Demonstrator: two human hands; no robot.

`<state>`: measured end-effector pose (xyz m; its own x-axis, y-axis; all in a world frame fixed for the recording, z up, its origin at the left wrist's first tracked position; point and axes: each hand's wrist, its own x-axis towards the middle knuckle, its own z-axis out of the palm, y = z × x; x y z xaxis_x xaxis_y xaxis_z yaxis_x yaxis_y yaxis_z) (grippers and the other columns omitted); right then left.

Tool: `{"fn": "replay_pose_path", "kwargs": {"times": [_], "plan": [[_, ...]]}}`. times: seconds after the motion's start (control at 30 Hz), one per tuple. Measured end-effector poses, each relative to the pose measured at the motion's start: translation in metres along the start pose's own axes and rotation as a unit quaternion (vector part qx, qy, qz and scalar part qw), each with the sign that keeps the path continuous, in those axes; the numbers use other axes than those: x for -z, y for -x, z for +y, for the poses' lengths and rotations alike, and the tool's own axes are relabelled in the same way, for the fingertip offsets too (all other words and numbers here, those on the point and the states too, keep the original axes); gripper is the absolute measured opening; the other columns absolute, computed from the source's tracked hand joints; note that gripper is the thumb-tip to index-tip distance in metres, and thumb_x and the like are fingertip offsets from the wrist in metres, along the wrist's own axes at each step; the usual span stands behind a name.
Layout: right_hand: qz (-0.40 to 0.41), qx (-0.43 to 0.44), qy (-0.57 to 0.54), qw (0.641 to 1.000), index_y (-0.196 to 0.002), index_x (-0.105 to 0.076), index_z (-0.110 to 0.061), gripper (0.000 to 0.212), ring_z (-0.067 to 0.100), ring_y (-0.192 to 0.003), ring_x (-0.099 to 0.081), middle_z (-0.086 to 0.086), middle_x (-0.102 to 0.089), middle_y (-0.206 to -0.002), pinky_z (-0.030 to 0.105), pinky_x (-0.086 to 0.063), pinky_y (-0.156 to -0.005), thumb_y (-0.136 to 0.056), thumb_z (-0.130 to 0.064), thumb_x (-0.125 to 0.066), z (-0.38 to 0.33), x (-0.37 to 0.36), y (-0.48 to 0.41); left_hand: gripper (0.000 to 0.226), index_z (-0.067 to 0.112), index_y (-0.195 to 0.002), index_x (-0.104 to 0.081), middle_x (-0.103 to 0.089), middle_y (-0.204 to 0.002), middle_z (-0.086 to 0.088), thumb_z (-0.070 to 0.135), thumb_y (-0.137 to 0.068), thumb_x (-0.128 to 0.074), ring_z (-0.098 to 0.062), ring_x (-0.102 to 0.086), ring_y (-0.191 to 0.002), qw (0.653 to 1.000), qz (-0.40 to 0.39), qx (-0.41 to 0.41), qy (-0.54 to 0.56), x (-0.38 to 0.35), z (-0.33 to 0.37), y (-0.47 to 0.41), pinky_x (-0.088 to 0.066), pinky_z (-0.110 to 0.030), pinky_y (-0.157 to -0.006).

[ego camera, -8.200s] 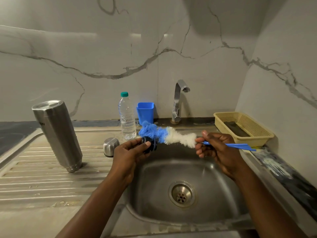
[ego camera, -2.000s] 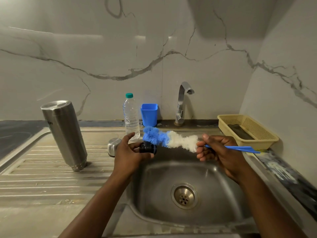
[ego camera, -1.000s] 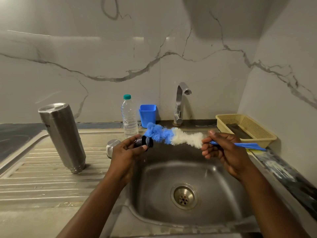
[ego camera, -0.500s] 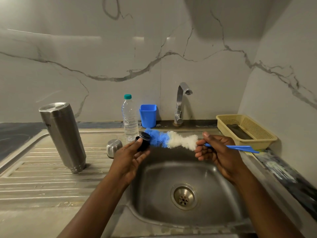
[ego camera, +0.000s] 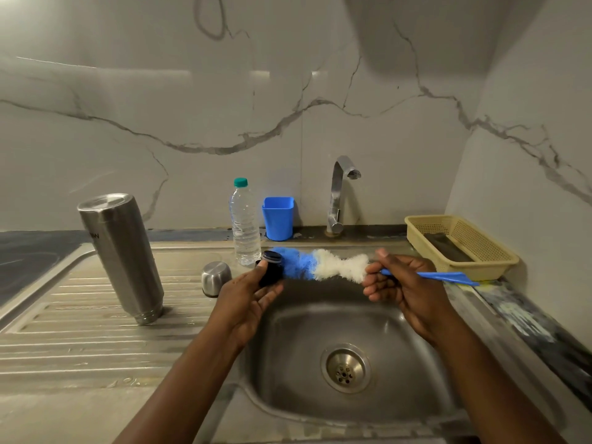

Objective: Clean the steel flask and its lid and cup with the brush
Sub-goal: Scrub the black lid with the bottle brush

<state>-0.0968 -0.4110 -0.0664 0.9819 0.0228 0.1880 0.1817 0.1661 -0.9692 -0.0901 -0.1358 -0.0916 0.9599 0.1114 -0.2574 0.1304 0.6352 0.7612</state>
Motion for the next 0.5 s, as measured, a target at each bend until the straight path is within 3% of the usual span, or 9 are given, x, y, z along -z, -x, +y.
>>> {"fn": "replay_pose_path", "kwargs": {"times": [0.2,0.33,0.5], "plan": [[0.034,0.041,0.000,0.999,-0.088,-0.075,0.000,0.034,0.029,-0.063,-0.072,0.024,-0.073,-0.079,0.029,-0.060,-0.055,-0.100,-0.030,-0.063,-0.020,-0.005,-0.007,0.014,0.001,-0.111,-0.065,-0.074,-0.117,-0.026,0.012,-0.102,-0.065,-0.039,-0.073,-0.109,1.000,0.014,-0.005,0.000,-0.002,0.002,0.003,-0.059,-0.045,-0.097],[0.016,0.070,0.064,0.995,-0.088,-0.074,0.000,0.040,0.033,-0.066,-0.072,0.024,-0.074,-0.079,0.037,-0.061,-0.062,-0.093,-0.040,-0.071,-0.052,-0.031,-0.026,0.015,0.000,-0.112,-0.066,-0.074,-0.115,-0.024,0.012,-0.102,-0.066,-0.036,-0.073,-0.105,1.000,0.020,-0.007,0.013,-0.001,0.003,0.003,-0.064,-0.040,-0.086],[-0.023,0.129,0.124,0.984,-0.095,-0.073,0.009,0.034,0.036,-0.069,-0.073,0.026,-0.075,-0.082,0.042,-0.066,-0.071,-0.099,-0.025,-0.071,-0.106,-0.075,-0.065,0.014,0.001,-0.111,-0.067,-0.074,-0.114,-0.024,0.010,-0.100,-0.068,-0.034,-0.074,-0.102,1.000,0.021,-0.011,0.014,-0.003,0.008,0.006,-0.060,-0.042,-0.091]]}}
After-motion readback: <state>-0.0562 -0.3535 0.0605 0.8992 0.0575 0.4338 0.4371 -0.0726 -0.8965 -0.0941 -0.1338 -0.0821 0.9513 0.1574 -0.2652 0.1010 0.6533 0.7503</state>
